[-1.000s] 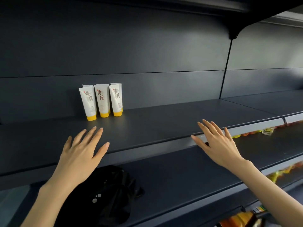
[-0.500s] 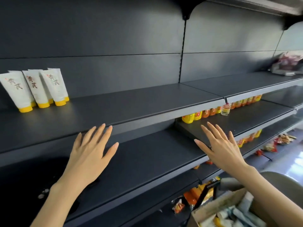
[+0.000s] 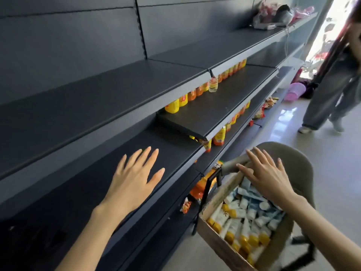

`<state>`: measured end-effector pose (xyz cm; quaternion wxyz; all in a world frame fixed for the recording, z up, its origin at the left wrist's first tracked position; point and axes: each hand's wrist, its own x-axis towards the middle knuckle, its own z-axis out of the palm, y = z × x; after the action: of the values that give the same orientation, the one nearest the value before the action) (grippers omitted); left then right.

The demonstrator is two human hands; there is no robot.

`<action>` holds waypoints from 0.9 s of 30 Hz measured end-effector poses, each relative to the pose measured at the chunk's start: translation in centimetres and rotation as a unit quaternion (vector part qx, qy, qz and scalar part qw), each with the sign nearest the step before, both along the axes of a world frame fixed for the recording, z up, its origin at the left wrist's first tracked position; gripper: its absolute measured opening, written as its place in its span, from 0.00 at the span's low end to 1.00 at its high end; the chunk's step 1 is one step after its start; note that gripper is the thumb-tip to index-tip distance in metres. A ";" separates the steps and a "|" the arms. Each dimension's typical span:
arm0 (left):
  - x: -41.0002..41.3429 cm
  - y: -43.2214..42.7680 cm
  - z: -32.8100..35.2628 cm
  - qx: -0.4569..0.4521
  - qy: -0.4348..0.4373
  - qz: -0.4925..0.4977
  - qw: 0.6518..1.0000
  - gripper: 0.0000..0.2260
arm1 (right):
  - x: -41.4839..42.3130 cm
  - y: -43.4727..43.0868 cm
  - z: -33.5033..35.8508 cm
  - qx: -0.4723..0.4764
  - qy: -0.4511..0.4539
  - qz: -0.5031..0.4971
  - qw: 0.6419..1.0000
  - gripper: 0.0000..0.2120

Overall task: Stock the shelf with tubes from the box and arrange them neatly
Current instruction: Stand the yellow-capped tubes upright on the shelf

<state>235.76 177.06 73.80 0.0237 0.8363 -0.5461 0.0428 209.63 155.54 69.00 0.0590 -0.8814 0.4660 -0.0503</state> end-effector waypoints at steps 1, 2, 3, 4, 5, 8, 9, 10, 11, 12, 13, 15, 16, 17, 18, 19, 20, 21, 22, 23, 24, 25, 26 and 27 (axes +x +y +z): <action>0.3 -1.1 -0.7 0.009 0.006 -0.014 1.000 0.34 | -0.4 -0.2 -0.9 0.005 -0.001 -0.018 1.000 0.39; 0.7 -2.3 -1.3 0.018 0.012 -0.029 0.999 0.33 | -0.8 -0.3 -1.8 0.012 -0.003 -0.034 0.999 0.38; 0.9 -3.4 -2.0 0.026 0.020 -0.043 0.999 0.32 | -1.2 -0.3 -2.7 0.020 -0.005 -0.050 0.999 0.38; 1.2 -4.5 -2.7 0.034 0.030 -0.057 0.997 0.31 | -1.7 -0.4 -3.6 0.029 -0.007 -0.067 0.997 0.37; 1.3 -5.6 -3.4 0.039 0.041 -0.070 0.996 0.30 | -2.1 -0.4 -4.6 0.039 -0.009 -0.085 0.996 0.38; 0.8 -8.8 -5.6 0.058 0.065 -0.111 0.990 0.29 | -3.6 -0.6 -7.4 0.065 -0.010 -0.135 0.989 0.35; 0.4 -9.8 -6.3 0.068 0.072 -0.125 0.987 0.28 | -4.2 -0.6 -8.3 0.075 -0.007 -0.151 0.986 0.34; 0.1 -10.7 -7.1 0.080 0.080 -0.137 0.984 0.28 | -4.7 -0.6 -9.2 0.083 -0.003 -0.166 0.983 0.33; -0.3 -11.7 -7.9 0.090 0.087 -0.148 0.981 0.28 | -5.1 -0.6 -10.1 0.090 0.000 -0.181 0.979 0.33; -0.7 -12.5 -8.7 0.101 0.092 -0.156 0.978 0.28 | -5.6 -0.7 -11.0 0.098 0.002 -0.194 0.976 0.33; -1.0 -13.4 -9.6 0.112 0.096 -0.164 0.975 0.28 | -6.0 -0.8 -11.9 0.105 0.001 -0.206 0.973 0.33; -1.5 -14.9 -11.2 0.133 0.104 -0.174 0.970 0.28 | -6.6 -1.1 -13.8 0.117 0.001 -0.223 0.968 0.33; -1.8 -15.6 -12.1 0.145 0.108 -0.178 0.967 0.28 | -6.8 -1.3 -14.9 0.127 0.002 -0.230 0.965 0.32; -2.0 -16.3 -12.9 0.156 0.109 -0.181 0.965 0.29 | -6.8 -1.4 -16.0 0.139 0.003 -0.238 0.961 0.32; -2.1 -17.0 -13.7 0.166 0.109 -0.184 0.963 0.29 | -6.8 -1.5 -17.2 0.151 0.004 -0.244 0.958 0.31; -2.2 -17.7 -14.5 0.176 0.107 -0.186 0.961 0.29 | -6.7 -1.7 -18.4 0.165 0.005 -0.249 0.954 0.31; -2.2 -18.4 -15.4 0.186 0.105 -0.187 0.959 0.29 | -6.6 -1.9 -19.7 0.181 0.006 -0.253 0.950 0.31; -2.3 -18.9 -16.3 0.195 0.104 -0.188 0.957 0.28 | -6.3 -2.0 -21.0 0.199 0.008 -0.258 0.946 0.31; -2.3 -19.4 -17.2 0.203 0.105 -0.188 0.955 0.28 | -6.0 -2.2 -22.3 0.215 0.012 -0.260 0.941 0.31; -2.4 -19.9 -18.1 0.212 0.108 -0.187 0.953 0.28 | -5.7 -2.3 -23.6 0.230 0.013 -0.260 0.938 0.31; -2.6 -20.3 -19.0 0.220 0.112 -0.186 0.951 0.27 | -5.5 -2.5 -25.0 0.244 0.012 -0.259 0.934 0.31; -2.8 -20.8 -19.9 0.229 0.115 -0.185 0.949 0.27 | -5.2 -2.6 -26.4 0.261 0.009 -0.259 0.930 0.30; -3.0 -21.1 -20.8 0.235 0.119 -0.183 0.947 0.27 | -4.9 -2.7 -27.7 0.281 0.006 -0.261 0.924 0.30; -3.2 -21.4 -21.6 0.241 0.125 -0.180 0.945 0.27 | -4.6 -2.7 -28.9 0.307 0.001 -0.267 0.913 0.31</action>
<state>232.53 155.65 52.23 -0.1036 0.7032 -0.6745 -0.1998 205.08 152.84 40.08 0.3103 -0.6625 0.6768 0.0819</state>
